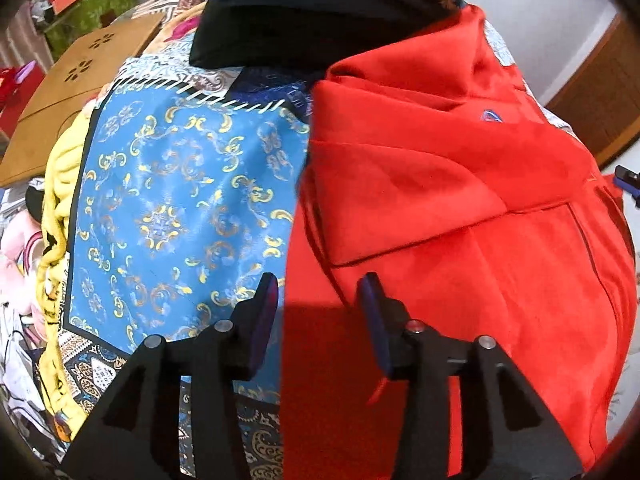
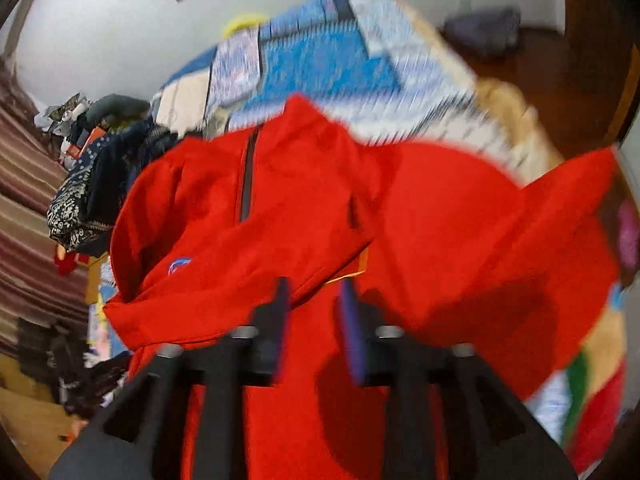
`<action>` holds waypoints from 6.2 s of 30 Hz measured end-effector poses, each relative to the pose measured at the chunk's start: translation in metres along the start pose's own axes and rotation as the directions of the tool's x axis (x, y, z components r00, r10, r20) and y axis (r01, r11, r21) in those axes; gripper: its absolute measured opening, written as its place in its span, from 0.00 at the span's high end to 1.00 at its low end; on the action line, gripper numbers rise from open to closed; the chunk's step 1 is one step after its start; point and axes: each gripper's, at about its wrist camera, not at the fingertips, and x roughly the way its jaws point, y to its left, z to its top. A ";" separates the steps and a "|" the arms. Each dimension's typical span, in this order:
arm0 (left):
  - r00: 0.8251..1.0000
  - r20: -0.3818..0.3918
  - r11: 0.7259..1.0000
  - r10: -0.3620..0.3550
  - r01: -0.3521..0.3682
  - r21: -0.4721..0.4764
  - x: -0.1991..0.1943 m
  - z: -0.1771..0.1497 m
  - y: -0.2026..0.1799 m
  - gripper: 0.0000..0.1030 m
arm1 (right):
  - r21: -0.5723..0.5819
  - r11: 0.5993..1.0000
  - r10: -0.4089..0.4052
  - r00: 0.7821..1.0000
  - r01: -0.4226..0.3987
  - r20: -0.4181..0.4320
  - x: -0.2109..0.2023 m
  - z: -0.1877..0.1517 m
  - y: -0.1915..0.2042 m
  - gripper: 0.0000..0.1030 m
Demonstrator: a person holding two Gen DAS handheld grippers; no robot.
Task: Fold large clothes
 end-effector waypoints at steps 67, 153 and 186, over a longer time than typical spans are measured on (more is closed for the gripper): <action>0.975 0.126 0.973 0.184 -0.198 0.115 -0.016 0.052 -0.027 0.43 | 0.071 0.981 -0.194 0.951 0.182 0.241 -0.101 -0.067 -0.070 0.51; 0.988 0.121 0.970 -0.095 0.064 0.235 -0.015 0.058 -0.157 0.27 | 0.350 0.936 -0.053 0.968 -0.037 0.245 -0.061 -0.036 -0.101 0.42; 0.969 0.221 0.982 -0.114 0.077 0.170 -0.056 0.059 -0.126 0.27 | -0.184 0.977 0.185 0.868 -0.110 0.462 -0.149 0.019 0.098 0.95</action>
